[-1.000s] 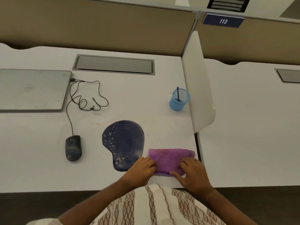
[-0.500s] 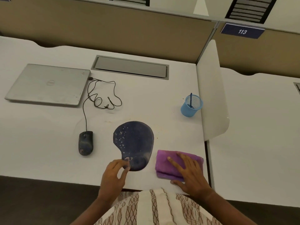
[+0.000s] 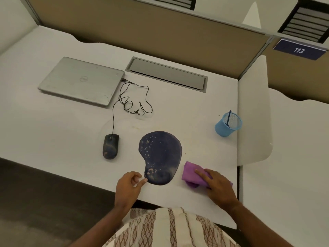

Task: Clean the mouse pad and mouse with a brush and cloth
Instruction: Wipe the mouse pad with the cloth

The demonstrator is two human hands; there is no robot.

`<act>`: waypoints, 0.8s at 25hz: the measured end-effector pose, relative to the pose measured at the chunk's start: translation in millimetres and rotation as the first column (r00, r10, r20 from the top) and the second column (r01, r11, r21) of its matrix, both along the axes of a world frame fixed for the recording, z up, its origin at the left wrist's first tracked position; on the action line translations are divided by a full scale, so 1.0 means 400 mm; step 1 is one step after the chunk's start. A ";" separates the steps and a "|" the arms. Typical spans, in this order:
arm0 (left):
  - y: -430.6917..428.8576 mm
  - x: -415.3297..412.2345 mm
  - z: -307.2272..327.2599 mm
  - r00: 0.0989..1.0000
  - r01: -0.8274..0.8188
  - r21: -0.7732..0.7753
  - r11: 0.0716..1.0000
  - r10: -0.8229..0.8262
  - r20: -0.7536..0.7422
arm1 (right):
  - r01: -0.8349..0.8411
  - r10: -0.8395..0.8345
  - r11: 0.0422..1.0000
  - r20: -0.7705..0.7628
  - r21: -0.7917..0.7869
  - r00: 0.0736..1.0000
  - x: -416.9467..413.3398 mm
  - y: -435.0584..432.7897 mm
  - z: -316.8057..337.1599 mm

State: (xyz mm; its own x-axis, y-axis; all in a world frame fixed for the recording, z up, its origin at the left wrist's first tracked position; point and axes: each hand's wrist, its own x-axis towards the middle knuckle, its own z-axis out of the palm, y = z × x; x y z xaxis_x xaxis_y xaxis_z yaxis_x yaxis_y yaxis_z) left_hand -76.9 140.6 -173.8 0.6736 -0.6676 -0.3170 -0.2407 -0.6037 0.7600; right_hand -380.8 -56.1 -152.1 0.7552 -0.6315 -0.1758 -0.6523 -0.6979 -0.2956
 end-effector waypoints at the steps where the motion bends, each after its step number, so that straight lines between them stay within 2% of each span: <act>1: -0.004 0.000 0.000 1.000 -0.006 0.007 1.000 0.006 -0.002 | 0.036 -0.037 0.999 0.042 0.025 0.998 0.021 -0.016 0.014; 3: -0.012 0.000 0.002 1.000 -0.012 0.028 1.000 0.013 -0.001 | 0.087 -0.093 0.995 0.158 0.044 0.983 0.082 -0.041 0.036; 6: -0.024 0.005 0.009 1.000 -0.018 0.097 0.995 0.018 0.004 | -0.034 0.033 0.999 0.225 0.000 0.974 0.205 -0.049 0.056; 11: -0.021 0.008 0.004 0.999 -0.005 0.095 0.995 0.000 0.052 | -0.312 0.321 0.946 0.113 -0.089 0.940 0.353 0.011 0.025; 14: -0.006 -0.008 -0.007 0.973 0.080 0.041 0.996 -0.087 0.212 | -0.446 0.448 0.893 0.021 -0.057 0.894 0.369 0.042 -0.023; 17: -0.002 -0.011 -0.026 0.886 0.205 0.092 0.974 -0.225 0.405 | -0.509 0.509 0.860 -0.019 -0.027 0.861 0.359 0.056 -0.060; 20: 0.003 -0.004 -0.037 0.845 0.319 0.214 0.923 -0.379 0.377 | -0.515 0.514 0.857 -0.024 -0.016 0.857 0.359 0.055 -0.067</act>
State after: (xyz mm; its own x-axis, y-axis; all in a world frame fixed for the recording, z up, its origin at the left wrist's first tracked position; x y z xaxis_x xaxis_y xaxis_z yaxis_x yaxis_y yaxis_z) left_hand -78.4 142.0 -188.4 0.4927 -0.8524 -0.1753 -0.7218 -0.5128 0.4648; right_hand -237.0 -34.1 -179.1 0.9703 -0.1576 -0.1834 -0.2037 -0.9415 -0.2686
